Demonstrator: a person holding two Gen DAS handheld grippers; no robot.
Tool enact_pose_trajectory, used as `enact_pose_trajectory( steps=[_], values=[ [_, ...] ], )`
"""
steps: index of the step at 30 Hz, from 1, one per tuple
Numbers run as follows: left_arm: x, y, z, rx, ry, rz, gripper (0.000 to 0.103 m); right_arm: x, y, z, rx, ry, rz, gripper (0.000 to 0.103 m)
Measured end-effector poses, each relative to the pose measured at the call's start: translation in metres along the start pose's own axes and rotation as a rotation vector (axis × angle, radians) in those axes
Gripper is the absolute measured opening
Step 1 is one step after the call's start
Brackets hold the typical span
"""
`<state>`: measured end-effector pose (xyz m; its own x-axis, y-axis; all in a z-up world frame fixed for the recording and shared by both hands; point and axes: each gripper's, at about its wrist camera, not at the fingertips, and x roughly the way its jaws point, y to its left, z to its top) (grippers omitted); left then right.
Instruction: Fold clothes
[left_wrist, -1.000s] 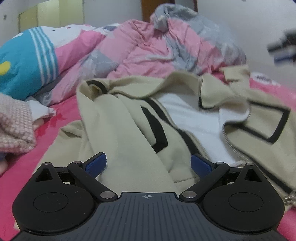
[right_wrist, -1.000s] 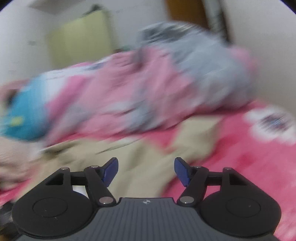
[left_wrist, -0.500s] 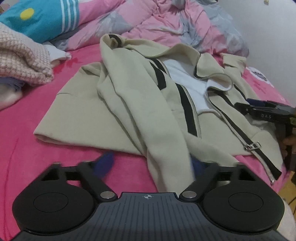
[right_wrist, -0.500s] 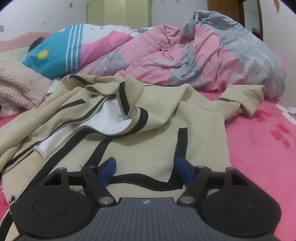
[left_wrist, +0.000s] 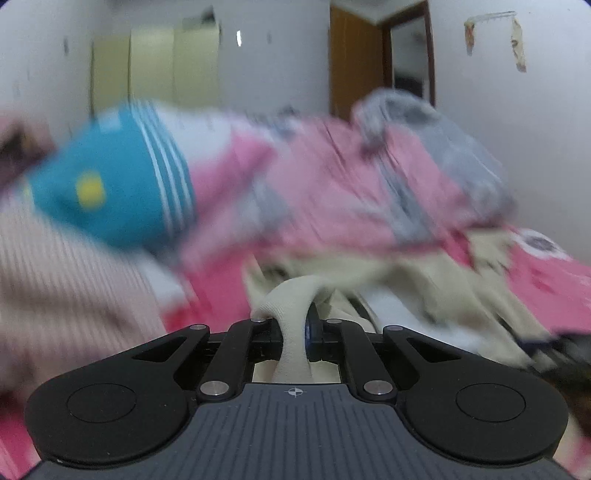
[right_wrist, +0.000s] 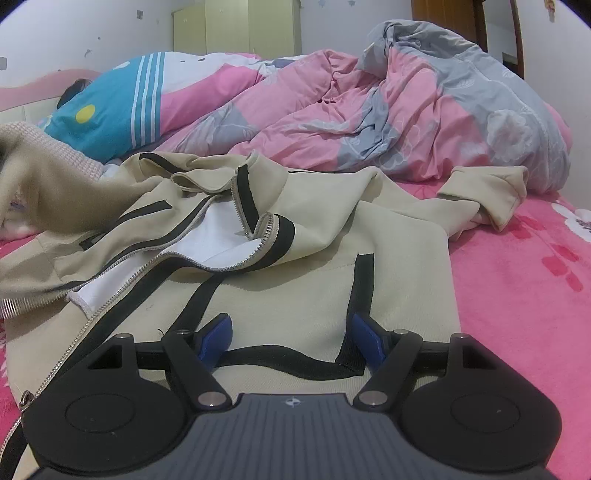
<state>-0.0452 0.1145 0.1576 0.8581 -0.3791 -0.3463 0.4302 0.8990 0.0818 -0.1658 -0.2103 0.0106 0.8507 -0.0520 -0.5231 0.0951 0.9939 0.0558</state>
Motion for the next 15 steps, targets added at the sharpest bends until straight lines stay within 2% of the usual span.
enact_pose_trajectory(
  steps=[4, 7, 9, 12, 15],
  values=[
    [0.063, 0.018, 0.057, 0.067, -0.09, 0.155, 0.006, 0.0, 0.0, -0.001, 0.003, -0.006, -0.002, 0.074],
    [0.121, 0.022, 0.093, 0.17, -0.164, 0.291, 0.006, 0.0, 0.0, -0.001, 0.004, -0.009, -0.002, 0.074],
    [0.159, 0.025, 0.113, 0.21, -0.195, 0.354, 0.006, 0.0, 0.0, -0.001, 0.007, -0.01, 0.0, 0.074],
    [0.212, 0.019, 0.12, 0.286, -0.222, 0.425, 0.006, 0.0, -0.001, -0.001, 0.013, -0.015, 0.002, 0.074],
    [0.265, 0.009, 0.101, 0.332, -0.161, 0.439, 0.008, -0.001, -0.003, -0.002, 0.021, -0.022, 0.008, 0.074]
  ],
)
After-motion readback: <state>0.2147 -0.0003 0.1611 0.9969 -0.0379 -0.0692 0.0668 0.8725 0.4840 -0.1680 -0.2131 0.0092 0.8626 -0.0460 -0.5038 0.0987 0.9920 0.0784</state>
